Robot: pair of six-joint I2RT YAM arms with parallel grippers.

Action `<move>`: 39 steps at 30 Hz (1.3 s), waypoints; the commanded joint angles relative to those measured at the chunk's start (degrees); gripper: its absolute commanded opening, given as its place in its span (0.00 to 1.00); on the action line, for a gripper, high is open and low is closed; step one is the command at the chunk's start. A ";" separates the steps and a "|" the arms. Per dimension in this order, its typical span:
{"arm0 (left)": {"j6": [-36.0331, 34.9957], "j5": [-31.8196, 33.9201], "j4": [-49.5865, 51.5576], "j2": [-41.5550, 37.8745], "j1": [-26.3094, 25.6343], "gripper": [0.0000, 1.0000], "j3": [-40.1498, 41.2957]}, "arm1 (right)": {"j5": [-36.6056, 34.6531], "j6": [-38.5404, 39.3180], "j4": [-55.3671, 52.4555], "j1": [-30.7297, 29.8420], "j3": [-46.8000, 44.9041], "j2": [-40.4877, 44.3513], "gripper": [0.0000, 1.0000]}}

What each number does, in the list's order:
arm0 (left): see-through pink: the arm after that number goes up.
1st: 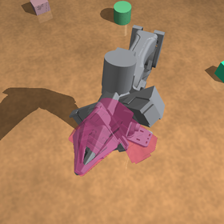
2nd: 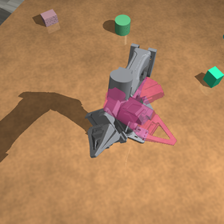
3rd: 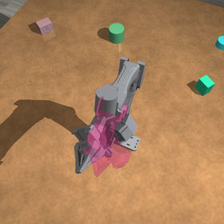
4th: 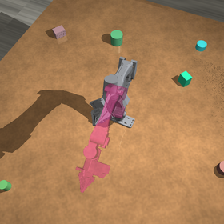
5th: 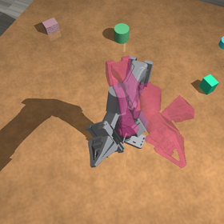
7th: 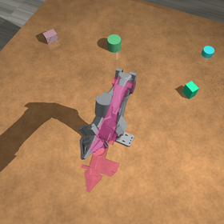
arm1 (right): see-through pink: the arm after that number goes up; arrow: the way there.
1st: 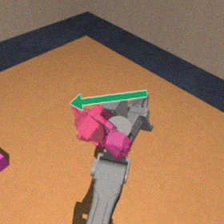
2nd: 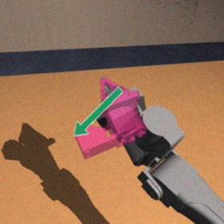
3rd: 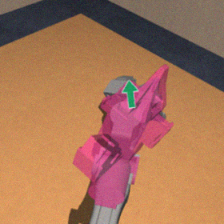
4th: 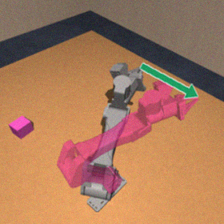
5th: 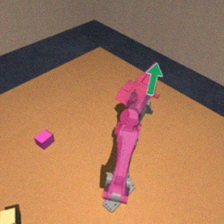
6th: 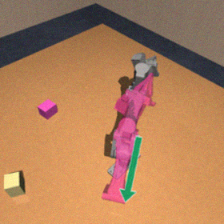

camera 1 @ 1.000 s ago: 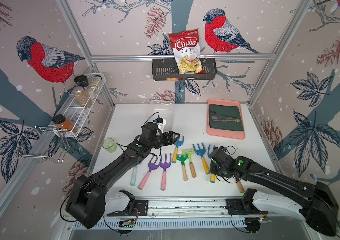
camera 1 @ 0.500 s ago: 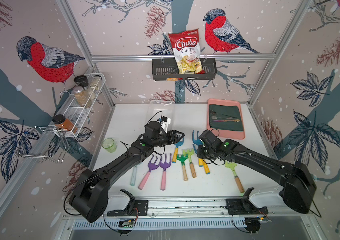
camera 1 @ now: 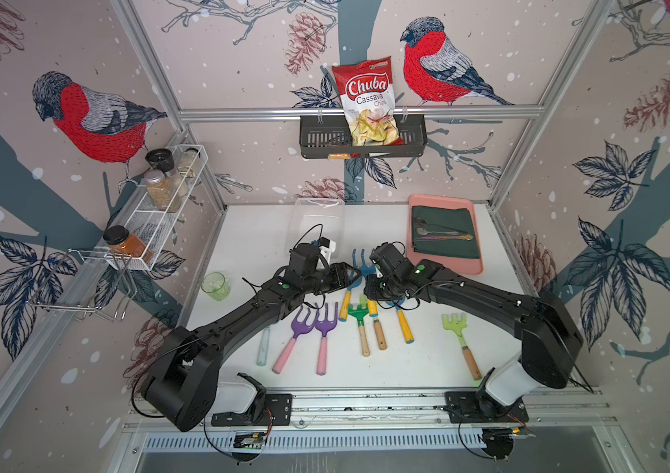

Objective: Put the rake into the storage box
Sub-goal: Pick up the rake at the center of the board.

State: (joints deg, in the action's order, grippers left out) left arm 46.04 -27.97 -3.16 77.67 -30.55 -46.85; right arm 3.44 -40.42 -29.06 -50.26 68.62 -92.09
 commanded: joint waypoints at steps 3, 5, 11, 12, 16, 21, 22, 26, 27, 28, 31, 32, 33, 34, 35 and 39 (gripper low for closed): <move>-1.19 2.93 1.41 0.81 -0.08 0.59 -0.74 | 1.41 0.65 1.61 -0.88 1.26 -0.95 0.18; -0.88 2.31 0.55 1.48 0.21 0.59 -0.87 | 1.48 0.35 1.60 -1.17 1.28 -0.66 0.18; -0.07 3.92 -0.44 2.22 0.39 0.52 -1.84 | 1.77 -1.04 3.20 -1.88 -0.32 1.82 0.18; 0.01 4.08 -0.64 2.22 0.39 0.51 -2.02 | 2.13 -1.35 3.61 -2.08 -0.63 2.33 0.17; 0.12 3.98 -1.19 2.66 0.41 0.49 -2.70 | 2.25 -1.92 4.08 -2.56 -1.51 3.50 0.17; 0.54 3.49 -1.99 3.41 0.35 0.42 -2.58 | 2.18 -2.03 4.11 -3.01 -2.01 4.30 0.17; 0.54 3.47 -2.07 3.45 0.37 0.41 -2.62 | 2.18 -2.03 4.04 -3.16 -2.03 4.37 0.17; 0.83 3.31 -2.76 3.45 0.37 0.35 -2.47 | 1.91 -2.11 4.14 -3.41 -2.06 5.08 0.17; 0.87 3.23 -3.06 3.45 0.38 0.32 -2.46 | 1.91 -2.07 4.36 -3.53 -2.15 5.31 0.17; 0.89 2.95 -3.37 3.50 0.36 0.28 -2.53 | 1.93 -1.97 4.44 -3.59 -2.12 5.31 0.17; 0.80 2.71 -3.69 3.63 0.42 0.17 -2.86 | 1.96 -1.85 4.38 -3.68 -1.83 5.28 0.19; 0.80 2.65 -3.82 3.67 0.46 0.13 -2.95 | 1.86 -1.70 3.96 -3.64 -1.58 5.20 0.21; 0.80 2.57 -3.90 3.63 0.37 0.08 -3.14 | 1.93 -1.61 3.71 -3.65 -1.36 5.08 0.22; 0.80 2.63 -3.91 3.69 0.39 0.05 -3.24 | 1.88 -1.50 3.60 -3.68 -1.36 5.08 0.23; 0.89 2.55 -4.01 3.76 0.41 0.02 -3.33 | 1.72 -1.61 3.58 -3.63 -1.32 5.08 0.25; 0.98 2.60 -4.23 3.80 0.44 0.00 -3.62 | 1.66 -1.52 3.80 -3.66 -1.72 5.93 0.25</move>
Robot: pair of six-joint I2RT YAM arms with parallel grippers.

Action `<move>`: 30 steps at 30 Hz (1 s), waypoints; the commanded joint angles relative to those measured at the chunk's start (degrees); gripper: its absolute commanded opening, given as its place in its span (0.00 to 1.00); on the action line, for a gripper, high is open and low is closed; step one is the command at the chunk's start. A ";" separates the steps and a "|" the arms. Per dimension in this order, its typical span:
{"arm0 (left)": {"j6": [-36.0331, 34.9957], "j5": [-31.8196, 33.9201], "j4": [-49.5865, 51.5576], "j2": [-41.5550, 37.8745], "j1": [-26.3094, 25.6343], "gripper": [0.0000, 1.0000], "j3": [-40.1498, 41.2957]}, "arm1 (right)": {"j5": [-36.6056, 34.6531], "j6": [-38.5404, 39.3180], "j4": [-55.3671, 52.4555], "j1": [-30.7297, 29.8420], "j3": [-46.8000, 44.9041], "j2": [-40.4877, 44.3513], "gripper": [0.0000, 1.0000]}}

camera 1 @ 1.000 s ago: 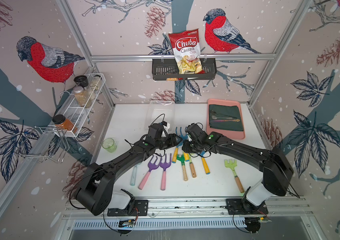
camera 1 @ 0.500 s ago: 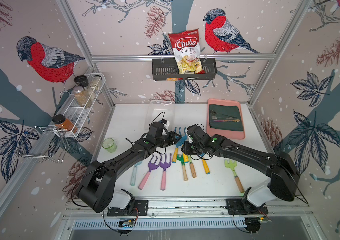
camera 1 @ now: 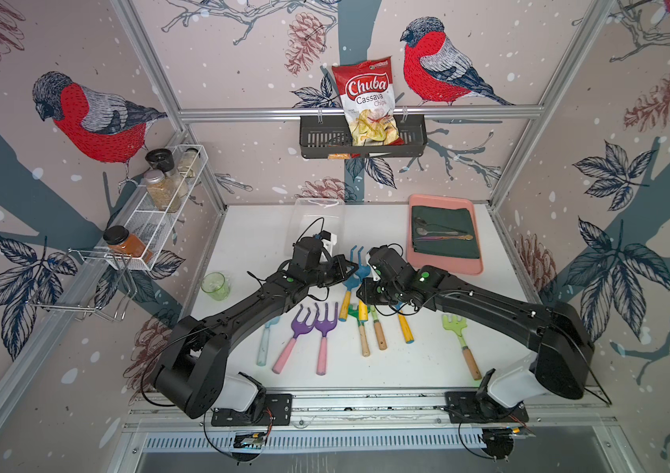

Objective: Put the rake into the storage box
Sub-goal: Pick up the rake at the center of the board, then place the rake in the storage box.

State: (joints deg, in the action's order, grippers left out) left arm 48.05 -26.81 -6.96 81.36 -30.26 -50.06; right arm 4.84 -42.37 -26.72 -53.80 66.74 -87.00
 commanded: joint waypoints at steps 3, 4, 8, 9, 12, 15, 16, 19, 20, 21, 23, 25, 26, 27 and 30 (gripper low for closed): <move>-1.03 1.44 -0.51 0.13 0.28 0.00 -0.78 | 0.21 0.46 1.23 -0.06 0.37 1.22 0.35; -1.03 1.36 -0.51 0.11 0.41 0.00 -0.83 | 0.05 0.40 1.06 -0.06 0.43 1.43 0.50; -0.51 -0.01 -1.28 0.19 2.52 0.00 -1.43 | -0.88 0.08 1.28 -0.06 0.40 3.23 0.88; -0.63 -0.85 -1.56 0.35 3.75 0.00 -1.80 | -1.78 -0.14 0.99 0.02 0.56 3.83 0.91; -3.27 -3.18 0.97 1.77 8.35 0.00 -5.81 | -3.96 -1.25 -0.22 0.99 1.11 5.94 0.94; -8.84 -5.94 6.59 5.39 13.40 0.00 -13.42 | -4.65 -2.00 -0.43 2.95 -0.06 9.15 0.95; -10.97 -6.97 9.04 7.13 14.70 0.00 -16.39 | -4.50 -2.18 -0.07 3.70 -0.96 10.23 0.95; -16.65 -10.90 17.14 14.78 18.68 0.00 -27.15 | -3.60 -2.37 2.11 6.15 -4.73 13.81 0.96; -17.58 -12.25 18.75 17.61 19.78 0.00 -30.16 | -3.40 -2.41 2.67 7.11 -6.05 14.80 0.96; -18.28 -13.51 19.73 20.25 20.72 0.00 -33.06 | -3.11 -2.50 2.96 8.18 -7.24 14.93 0.96; -17.81 -16.32 19.75 24.78 22.25 0.00 -37.25 | -3.60 -2.31 2.71 10.08 -8.79 17.35 0.96; -17.34 -18.04 20.05 29.17 23.21 0.00 -41.45 | -4.18 -1.86 2.33 12.25 -10.01 18.52 0.96; -18.05 -18.10 21.58 31.53 23.38 0.00 -44.24 | -4.20 -1.57 2.44 13.45 -10.71 19.25 0.96; -18.65 -18.25 22.62 33.68 23.48 0.00 -46.92 | -4.10 -1.43 2.47 14.69 -11.46 19.95 0.96; -19.02 -18.77 23.65 39.22 23.49 0.00 -53.29 | -3.58 -0.81 3.40 17.54 -13.29 21.80 0.96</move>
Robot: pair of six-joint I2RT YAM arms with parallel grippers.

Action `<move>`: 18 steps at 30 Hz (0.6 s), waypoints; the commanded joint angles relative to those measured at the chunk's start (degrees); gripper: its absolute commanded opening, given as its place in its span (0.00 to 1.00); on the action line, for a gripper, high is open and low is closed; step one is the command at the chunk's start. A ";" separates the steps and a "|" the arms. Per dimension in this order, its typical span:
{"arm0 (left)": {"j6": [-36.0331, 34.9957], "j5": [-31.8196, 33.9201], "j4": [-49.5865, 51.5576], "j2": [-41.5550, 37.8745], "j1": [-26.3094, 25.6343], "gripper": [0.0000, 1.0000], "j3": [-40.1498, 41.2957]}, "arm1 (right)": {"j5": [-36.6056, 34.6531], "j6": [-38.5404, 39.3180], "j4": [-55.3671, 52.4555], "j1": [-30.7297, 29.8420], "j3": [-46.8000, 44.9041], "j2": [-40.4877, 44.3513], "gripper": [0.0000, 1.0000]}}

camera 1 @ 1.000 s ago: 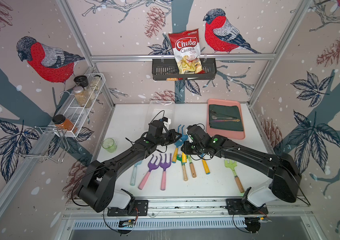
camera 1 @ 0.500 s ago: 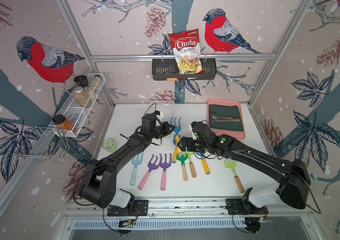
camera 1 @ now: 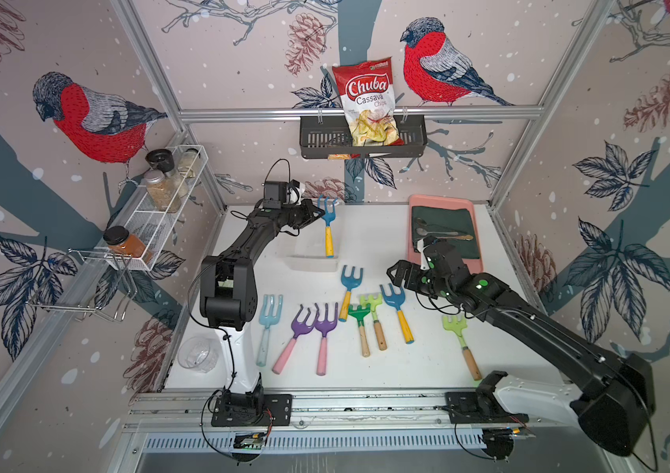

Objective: Put the rake into the storage box
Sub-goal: Place the rake in the storage box.

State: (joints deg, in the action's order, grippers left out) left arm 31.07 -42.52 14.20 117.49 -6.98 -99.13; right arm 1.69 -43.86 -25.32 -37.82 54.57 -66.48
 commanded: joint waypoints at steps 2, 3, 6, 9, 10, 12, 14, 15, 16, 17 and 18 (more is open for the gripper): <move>-2.12 -2.91 3.16 6.46 0.22 0.00 -8.13 | -0.02 0.96 2.55 3.09 -2.11 1.97 0.96; -2.43 -2.62 4.00 8.03 0.22 0.00 -10.00 | 0.13 1.04 2.52 3.80 -2.39 2.05 0.96; -4.03 -1.73 7.39 12.95 0.30 0.00 -15.85 | 1.06 1.82 2.20 5.59 -2.95 1.77 0.96; -5.91 -0.98 9.82 16.10 0.30 0.00 -19.15 | 2.27 2.47 1.99 6.68 -3.36 1.35 0.96; -6.39 -0.85 10.29 16.68 0.30 0.00 -19.64 | 2.98 2.96 2.35 6.86 -3.65 1.14 0.96; -6.78 0.32 10.32 17.13 0.30 0.00 -19.32 | 3.77 3.50 2.48 6.97 -3.79 0.69 0.96; -6.63 1.03 9.78 17.71 0.22 0.00 -18.82 | 4.08 3.73 2.16 6.97 -3.94 0.27 0.96; -6.78 1.56 9.95 18.06 0.13 0.00 -19.05 | 4.19 3.78 2.05 6.93 -4.03 0.21 0.96; -7.02 2.22 10.21 18.34 0.05 0.00 -19.08 | 4.12 3.86 2.05 6.93 -4.32 0.26 0.96; -7.33 2.78 10.44 18.52 0.04 0.00 -18.97 | 4.06 3.91 2.11 6.99 -4.66 0.25 0.96; -7.32 2.95 10.33 18.61 0.06 0.00 -18.70 | 4.02 4.08 2.29 7.06 -5.02 0.29 0.96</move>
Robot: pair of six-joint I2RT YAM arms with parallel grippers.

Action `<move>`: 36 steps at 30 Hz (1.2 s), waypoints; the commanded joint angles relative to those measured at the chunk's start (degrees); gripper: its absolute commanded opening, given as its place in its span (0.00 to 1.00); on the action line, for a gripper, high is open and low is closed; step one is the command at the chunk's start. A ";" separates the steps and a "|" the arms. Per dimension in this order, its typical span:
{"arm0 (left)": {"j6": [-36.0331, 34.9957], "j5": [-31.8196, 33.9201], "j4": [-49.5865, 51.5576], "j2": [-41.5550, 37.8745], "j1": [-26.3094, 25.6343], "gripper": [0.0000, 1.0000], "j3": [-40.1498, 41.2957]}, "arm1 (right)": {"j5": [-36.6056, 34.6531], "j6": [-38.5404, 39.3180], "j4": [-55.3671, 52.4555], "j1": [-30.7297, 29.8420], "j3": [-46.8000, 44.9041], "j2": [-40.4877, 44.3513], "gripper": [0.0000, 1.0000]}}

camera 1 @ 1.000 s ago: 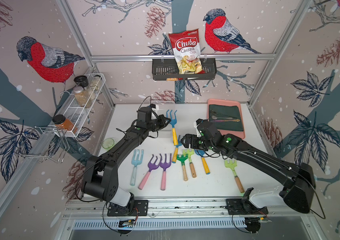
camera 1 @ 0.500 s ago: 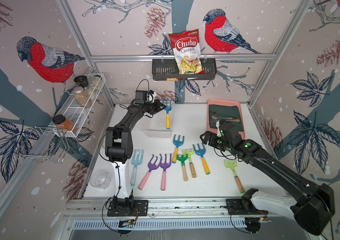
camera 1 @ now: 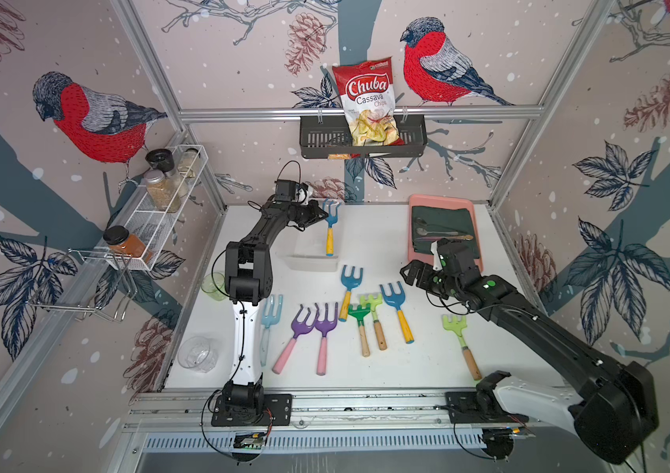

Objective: Put the rake into the storage box
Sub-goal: Place the rake in the storage box.

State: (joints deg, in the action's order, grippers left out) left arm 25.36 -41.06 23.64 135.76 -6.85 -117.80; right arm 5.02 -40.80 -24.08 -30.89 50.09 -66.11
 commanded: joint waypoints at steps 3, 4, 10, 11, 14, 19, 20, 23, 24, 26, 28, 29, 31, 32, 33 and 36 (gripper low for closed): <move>-1.84 2.78 0.77 0.88 -0.51 0.00 0.57 | 1.38 1.50 2.04 0.30 -1.78 -0.07 0.96; -2.24 3.59 1.29 1.28 -0.75 0.00 0.49 | 1.66 1.55 2.35 0.35 -2.03 -0.15 0.96; -4.11 7.24 4.56 4.17 -1.94 0.00 -1.56 | 1.93 2.18 2.63 0.53 -2.62 -0.55 0.96; -4.13 7.62 4.86 4.54 -2.01 0.00 -1.76 | 1.77 2.36 2.50 0.60 -2.71 -0.60 0.96; -4.51 8.62 4.90 5.08 -1.94 0.00 -1.93 | 1.93 2.79 2.10 1.01 -2.98 -0.58 0.96; -4.14 9.59 5.92 7.15 -1.94 0.00 -4.85 | 2.31 3.45 1.97 1.97 -3.77 0.17 0.96; -4.17 9.59 6.36 7.70 -2.00 0.00 -5.66 | 2.44 3.56 2.17 2.07 -3.99 0.33 0.96; -4.33 9.89 7.34 8.71 -2.02 0.00 -7.01 | 2.39 3.88 2.19 2.65 -4.38 0.61 0.96; -4.36 10.02 7.47 8.81 -2.02 0.00 -7.18 | 2.49 3.88 2.24 2.81 -4.46 0.68 0.96; -4.77 10.76 7.91 8.82 -2.02 0.07 -7.17 | 2.69 3.98 2.19 3.18 -4.69 0.66 0.96; -5.19 11.11 8.26 8.82 -2.02 0.14 -7.05 | 2.72 4.14 2.13 3.38 -4.80 0.63 0.96; -5.32 11.17 8.35 8.74 -2.02 0.20 -6.96 | 2.72 4.20 2.10 3.47 -4.82 0.69 0.95; -5.33 11.44 8.26 8.56 -2.02 0.26 -6.90 | 2.72 4.39 2.02 3.66 -4.82 0.72 0.95; -5.32 11.40 8.18 8.48 -2.02 0.28 -6.92 | 2.66 4.44 1.85 3.73 -4.82 0.74 0.95; -5.24 11.52 8.10 8.42 -2.02 0.30 -6.92 | 2.49 4.58 1.71 3.82 -4.78 0.75 0.95; -4.73 11.35 7.65 8.12 -2.00 0.37 -7.17 | 1.46 4.76 0.26 4.19 -4.38 0.68 0.95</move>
State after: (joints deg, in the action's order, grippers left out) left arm 21.04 -29.87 31.05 144.35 -8.86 -124.51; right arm 7.51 -37.23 -22.85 -26.85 45.32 -65.60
